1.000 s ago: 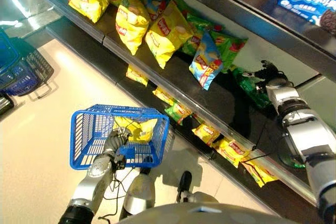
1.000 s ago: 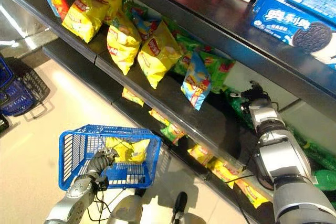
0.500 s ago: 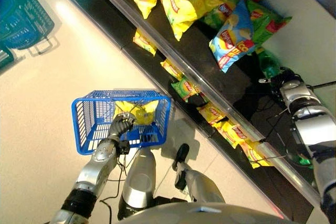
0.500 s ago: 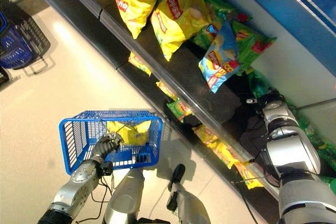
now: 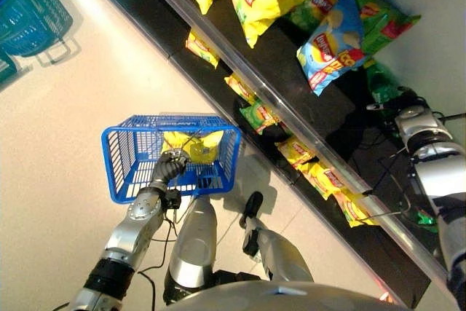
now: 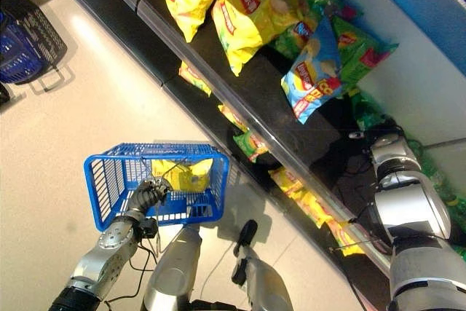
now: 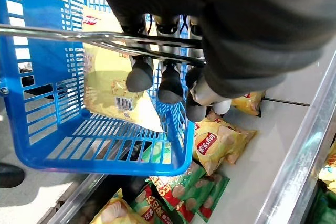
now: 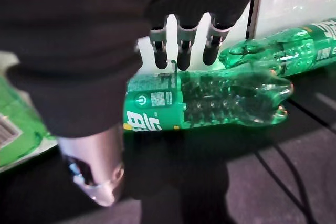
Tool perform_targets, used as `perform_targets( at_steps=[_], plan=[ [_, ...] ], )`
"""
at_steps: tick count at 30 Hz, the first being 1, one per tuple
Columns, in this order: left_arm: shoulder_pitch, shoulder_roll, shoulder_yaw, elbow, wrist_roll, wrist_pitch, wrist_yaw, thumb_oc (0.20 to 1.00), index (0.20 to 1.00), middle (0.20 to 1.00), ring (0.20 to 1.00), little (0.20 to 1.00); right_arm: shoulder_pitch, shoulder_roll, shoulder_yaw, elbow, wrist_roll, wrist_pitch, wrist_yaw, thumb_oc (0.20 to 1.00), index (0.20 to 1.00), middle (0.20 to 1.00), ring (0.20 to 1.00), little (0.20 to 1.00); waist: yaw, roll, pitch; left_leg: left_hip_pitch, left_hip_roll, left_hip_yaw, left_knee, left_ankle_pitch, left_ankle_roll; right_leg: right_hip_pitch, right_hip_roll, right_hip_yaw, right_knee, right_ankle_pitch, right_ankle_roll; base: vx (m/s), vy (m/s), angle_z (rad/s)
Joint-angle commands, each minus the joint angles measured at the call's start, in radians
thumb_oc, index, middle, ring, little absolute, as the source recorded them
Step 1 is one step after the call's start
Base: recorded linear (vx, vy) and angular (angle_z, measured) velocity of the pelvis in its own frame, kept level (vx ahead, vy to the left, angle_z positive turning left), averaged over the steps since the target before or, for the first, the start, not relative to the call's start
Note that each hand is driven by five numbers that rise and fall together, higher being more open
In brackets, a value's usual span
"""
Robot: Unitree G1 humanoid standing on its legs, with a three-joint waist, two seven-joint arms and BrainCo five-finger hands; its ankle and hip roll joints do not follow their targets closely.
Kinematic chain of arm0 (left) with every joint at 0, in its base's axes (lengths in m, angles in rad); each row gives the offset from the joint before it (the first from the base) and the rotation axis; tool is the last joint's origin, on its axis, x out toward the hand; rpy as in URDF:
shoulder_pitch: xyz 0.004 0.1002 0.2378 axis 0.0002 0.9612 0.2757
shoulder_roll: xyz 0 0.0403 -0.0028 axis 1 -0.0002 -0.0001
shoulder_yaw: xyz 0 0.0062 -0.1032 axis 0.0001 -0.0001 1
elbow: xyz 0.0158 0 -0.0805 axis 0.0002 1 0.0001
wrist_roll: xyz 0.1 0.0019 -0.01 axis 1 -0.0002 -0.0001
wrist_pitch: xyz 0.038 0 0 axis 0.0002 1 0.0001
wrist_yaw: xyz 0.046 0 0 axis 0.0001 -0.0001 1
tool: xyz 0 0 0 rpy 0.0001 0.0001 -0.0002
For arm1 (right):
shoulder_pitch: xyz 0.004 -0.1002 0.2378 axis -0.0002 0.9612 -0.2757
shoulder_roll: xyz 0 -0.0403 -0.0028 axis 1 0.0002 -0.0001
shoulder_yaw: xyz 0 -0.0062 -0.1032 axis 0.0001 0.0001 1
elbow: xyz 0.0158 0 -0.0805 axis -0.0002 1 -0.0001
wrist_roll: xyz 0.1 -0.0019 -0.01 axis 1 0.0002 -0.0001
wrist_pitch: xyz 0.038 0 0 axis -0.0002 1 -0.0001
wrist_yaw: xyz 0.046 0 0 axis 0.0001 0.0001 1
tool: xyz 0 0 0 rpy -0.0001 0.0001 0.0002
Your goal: Pick up the snacks into the basket
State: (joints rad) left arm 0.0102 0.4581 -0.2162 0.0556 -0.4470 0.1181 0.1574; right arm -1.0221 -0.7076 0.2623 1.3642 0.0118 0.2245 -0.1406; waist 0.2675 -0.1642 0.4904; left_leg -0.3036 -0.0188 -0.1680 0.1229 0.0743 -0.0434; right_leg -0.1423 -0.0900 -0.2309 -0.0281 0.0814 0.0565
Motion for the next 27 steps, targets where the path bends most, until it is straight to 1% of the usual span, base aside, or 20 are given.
perform_targets(
  at_steps=[1,5,7,18,27],
  plan=[
    [0.030,0.008,-0.018,-0.226,-0.011,-0.104,0.002,0.200,0.200,0.200,0.200,0.200,-0.062,-0.107,0.058,0.038,0.011,0.012,-0.038,1.000,1.000,1.000,1.000,1.000,0.016,0.033,-0.028,0.001,-0.022,0.028,0.027,-0.074,0.043,-0.045,-0.076,-0.010,0.123,-0.013,0.090,0.00,0.000,0.00],
    [0.031,0.006,-0.025,-0.240,-0.019,-0.106,0.008,0.200,0.200,0.200,0.200,0.200,-0.060,-0.131,0.043,0.046,0.025,0.013,-0.053,1.000,1.000,1.000,1.000,1.000,0.016,0.044,-0.017,-0.012,-0.024,0.027,0.024,-0.070,0.041,-0.054,-0.079,-0.015,0.121,-0.014,0.090,0.00,0.002,0.01],
    [0.025,0.009,-0.030,-0.244,-0.021,-0.110,0.011,0.200,0.200,0.200,0.200,0.200,-0.059,-0.153,0.039,0.050,0.031,0.012,-0.057,1.000,1.000,1.000,1.000,1.000,0.016,0.054,-0.009,-0.020,-0.024,0.023,0.025,-0.073,0.038,-0.060,-0.078,-0.019,0.124,-0.021,0.088,0.00,0.000,0.00],
    [0.010,0.010,-0.050,-0.276,-0.039,-0.127,0.027,0.200,0.200,0.200,0.200,0.200,-0.095,-0.220,0.042,0.057,0.086,0.003,-0.073,1.000,1.000,1.000,1.000,1.000,0.008,0.078,0.025,-0.057,-0.021,0.018,0.006,-0.057,0.028,-0.107,-0.074,-0.028,0.130,-0.028,0.082,0.01,-0.008,0.01],
    [0.010,0.017,-0.055,-0.297,-0.056,-0.140,0.035,0.200,0.200,0.200,0.200,0.200,-0.132,-0.265,0.058,0.072,0.105,-0.002,-0.078,1.000,1.000,1.000,1.000,1.000,0.002,0.095,0.030,-0.080,-0.015,0.006,-0.025,-0.035,0.017,-0.149,-0.070,-0.036,0.142,-0.042,0.074,0.03,-0.043,0.03]
  ],
)
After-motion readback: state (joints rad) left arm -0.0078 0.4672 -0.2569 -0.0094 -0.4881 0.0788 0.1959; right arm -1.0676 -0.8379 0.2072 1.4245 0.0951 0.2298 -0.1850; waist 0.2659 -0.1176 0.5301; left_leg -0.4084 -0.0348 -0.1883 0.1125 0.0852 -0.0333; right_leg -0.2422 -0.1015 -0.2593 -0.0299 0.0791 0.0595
